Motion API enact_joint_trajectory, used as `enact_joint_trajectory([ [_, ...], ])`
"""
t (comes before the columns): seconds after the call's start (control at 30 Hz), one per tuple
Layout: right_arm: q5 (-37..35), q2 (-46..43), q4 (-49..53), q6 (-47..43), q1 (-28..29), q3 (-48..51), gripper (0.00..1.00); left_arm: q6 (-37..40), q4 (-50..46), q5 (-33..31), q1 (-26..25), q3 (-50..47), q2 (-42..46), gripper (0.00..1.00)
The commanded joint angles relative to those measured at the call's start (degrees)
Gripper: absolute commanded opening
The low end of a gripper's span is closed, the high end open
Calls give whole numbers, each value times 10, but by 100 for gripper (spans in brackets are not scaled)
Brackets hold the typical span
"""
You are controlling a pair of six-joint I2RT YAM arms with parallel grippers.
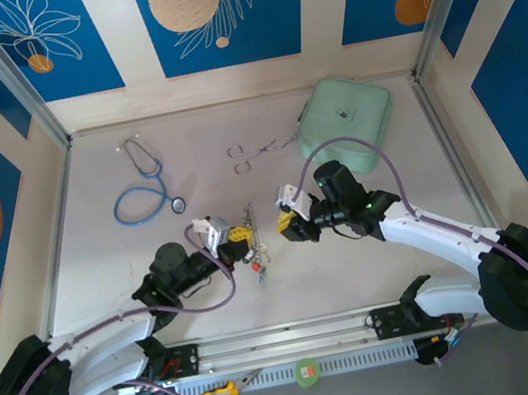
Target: Put the keys on the keyring
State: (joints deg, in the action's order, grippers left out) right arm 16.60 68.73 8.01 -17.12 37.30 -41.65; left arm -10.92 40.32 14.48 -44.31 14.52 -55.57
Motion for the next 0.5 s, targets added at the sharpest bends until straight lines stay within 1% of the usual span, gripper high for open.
enact_joint_trajectory([
  [0.0,46,16,17,-36,38,-19,27,21,-72,-26,6,14,36,0],
  [0.1,51,32,-20,-18,70,-16,27,19,-86,-32,6,16,51,0],
  [0.2,40,46,-64,41,87,-11,27,3,-91,-52,7,17,57,0],
  [0.33,-5,40,-90,144,96,1,28,-48,-145,-134,7,36,66,0],
  [0.47,-71,7,-73,203,96,5,30,-95,-231,-206,7,68,83,0],
])
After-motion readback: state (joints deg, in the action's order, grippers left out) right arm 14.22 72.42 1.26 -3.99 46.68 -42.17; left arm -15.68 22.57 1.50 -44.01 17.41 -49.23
